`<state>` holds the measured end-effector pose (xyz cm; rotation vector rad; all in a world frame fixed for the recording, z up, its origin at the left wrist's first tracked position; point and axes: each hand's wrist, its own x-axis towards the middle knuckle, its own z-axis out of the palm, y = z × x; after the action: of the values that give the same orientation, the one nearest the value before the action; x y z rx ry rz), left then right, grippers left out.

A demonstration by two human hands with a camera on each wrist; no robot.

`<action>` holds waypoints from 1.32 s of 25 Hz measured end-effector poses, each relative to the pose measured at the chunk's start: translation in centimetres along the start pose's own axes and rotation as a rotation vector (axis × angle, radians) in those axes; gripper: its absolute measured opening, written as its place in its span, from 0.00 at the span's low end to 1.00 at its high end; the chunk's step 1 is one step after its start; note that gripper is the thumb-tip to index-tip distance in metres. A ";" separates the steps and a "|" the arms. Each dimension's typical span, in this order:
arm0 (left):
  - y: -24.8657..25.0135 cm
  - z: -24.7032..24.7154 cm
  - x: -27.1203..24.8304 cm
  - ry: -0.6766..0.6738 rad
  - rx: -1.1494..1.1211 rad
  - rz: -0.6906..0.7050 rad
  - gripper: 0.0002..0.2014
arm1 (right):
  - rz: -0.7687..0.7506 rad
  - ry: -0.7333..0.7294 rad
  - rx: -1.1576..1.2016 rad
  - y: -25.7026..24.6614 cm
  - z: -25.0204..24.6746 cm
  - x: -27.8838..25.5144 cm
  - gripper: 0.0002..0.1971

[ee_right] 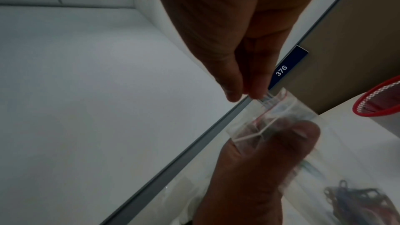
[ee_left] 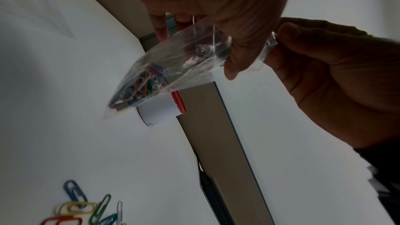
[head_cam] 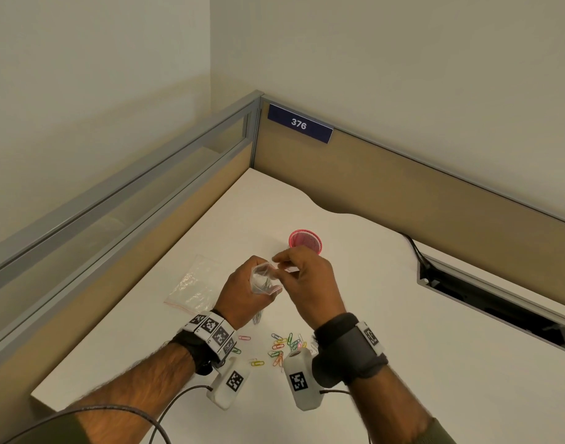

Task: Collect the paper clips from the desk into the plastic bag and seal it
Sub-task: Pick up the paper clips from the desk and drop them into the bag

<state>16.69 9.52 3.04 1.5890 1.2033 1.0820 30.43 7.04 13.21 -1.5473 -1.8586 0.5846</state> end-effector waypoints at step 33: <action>-1.4 -0.6 -0.2 0.054 -0.044 -0.040 0.15 | 0.484 -0.378 -0.350 12.2 9.1 -9.3 0.28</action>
<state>15.72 9.69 1.84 1.5046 1.2337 1.1243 33.26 1.01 -3.33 -2.2817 -1.9335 0.8474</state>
